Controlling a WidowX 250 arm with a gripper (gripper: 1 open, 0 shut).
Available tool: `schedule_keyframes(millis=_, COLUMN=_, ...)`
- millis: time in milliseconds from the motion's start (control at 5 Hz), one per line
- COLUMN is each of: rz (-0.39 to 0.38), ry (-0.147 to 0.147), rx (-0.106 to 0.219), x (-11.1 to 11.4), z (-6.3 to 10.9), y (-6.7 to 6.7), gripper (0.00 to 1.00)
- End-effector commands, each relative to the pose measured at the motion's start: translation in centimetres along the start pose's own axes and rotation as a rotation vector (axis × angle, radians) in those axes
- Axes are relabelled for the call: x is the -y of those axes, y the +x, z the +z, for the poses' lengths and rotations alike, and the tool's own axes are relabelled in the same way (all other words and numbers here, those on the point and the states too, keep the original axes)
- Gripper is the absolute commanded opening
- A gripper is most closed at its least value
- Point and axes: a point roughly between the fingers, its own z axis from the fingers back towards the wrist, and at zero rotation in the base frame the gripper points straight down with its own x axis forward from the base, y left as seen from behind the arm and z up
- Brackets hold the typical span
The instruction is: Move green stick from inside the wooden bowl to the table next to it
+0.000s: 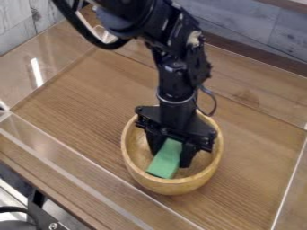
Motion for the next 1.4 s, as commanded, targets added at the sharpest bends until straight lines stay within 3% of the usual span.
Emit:
schedule_keyframes(millis=0, rz=0.008, ry=-0.019, rx=0.051, x=-0.1, z=1.8, y=1.0, gripper=0.0)
schedule_keyframes(millis=200, rz=0.015, ry=-0.028, rx=0.052, x=-0.3, z=2.6, y=1.2, gripper=0.0)
schedule_keyframes(millis=600, rz=0.062, ry=-0.06, rx=0.103, x=-2.2, z=7.1, y=3.0, gripper=0.0)
schedule_keyframes(millis=800, rz=0.104, ry=-0.042, rx=0.138, x=-5.7, z=8.7, y=4.3, gripper=0.0)
schedule_keyframes(millis=1000, rz=0.099, ry=-0.017, rx=0.158, x=-9.5, z=8.7, y=4.8, gripper=0.0)
schedule_keyframes(millis=1200, rz=0.071, ry=-0.019, rx=0.161, x=-6.2, z=7.8, y=4.7, gripper=0.0)
